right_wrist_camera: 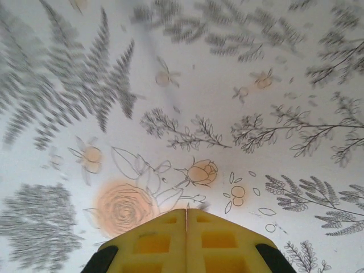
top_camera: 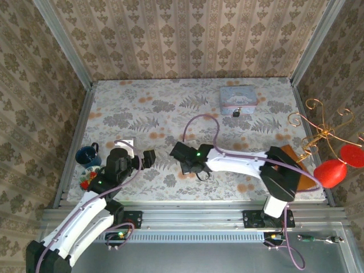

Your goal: Unlock the padlock with the key

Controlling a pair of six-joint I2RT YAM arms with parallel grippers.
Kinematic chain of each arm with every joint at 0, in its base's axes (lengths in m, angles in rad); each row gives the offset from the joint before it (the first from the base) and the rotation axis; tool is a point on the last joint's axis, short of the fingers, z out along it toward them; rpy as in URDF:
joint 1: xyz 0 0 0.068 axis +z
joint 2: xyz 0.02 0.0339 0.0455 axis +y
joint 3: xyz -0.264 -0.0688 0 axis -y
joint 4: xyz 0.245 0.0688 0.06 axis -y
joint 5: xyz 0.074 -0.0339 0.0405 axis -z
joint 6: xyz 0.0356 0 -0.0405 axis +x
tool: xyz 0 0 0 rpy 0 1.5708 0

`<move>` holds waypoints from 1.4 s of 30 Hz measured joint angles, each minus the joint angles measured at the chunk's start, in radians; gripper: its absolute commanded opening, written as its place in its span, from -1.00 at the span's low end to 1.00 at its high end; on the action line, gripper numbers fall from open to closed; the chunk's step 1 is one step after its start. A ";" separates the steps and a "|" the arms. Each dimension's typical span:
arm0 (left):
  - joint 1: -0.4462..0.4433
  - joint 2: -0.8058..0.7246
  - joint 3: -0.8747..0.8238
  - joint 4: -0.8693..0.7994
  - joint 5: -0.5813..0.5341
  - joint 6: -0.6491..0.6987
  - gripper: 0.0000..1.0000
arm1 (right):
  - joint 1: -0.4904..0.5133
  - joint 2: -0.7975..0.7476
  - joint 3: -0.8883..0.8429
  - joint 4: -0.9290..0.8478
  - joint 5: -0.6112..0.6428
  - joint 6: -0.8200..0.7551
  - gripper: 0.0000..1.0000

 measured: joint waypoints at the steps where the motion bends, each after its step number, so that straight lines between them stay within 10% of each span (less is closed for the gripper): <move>1: -0.007 0.012 -0.005 0.022 0.022 0.006 0.99 | -0.006 -0.030 -0.013 0.018 -0.002 0.016 -1.00; 14: -0.358 0.160 -0.066 0.391 0.178 0.181 0.65 | -0.023 -0.311 -0.127 0.154 -0.048 0.199 -1.00; 20: -0.499 0.266 -0.102 0.615 0.169 0.359 0.17 | -0.012 -0.457 -0.137 0.182 -0.049 0.243 -1.00; 42: -0.448 0.491 -0.073 0.928 0.308 0.528 -0.64 | 0.017 -0.522 -0.201 0.245 -0.055 0.305 -1.00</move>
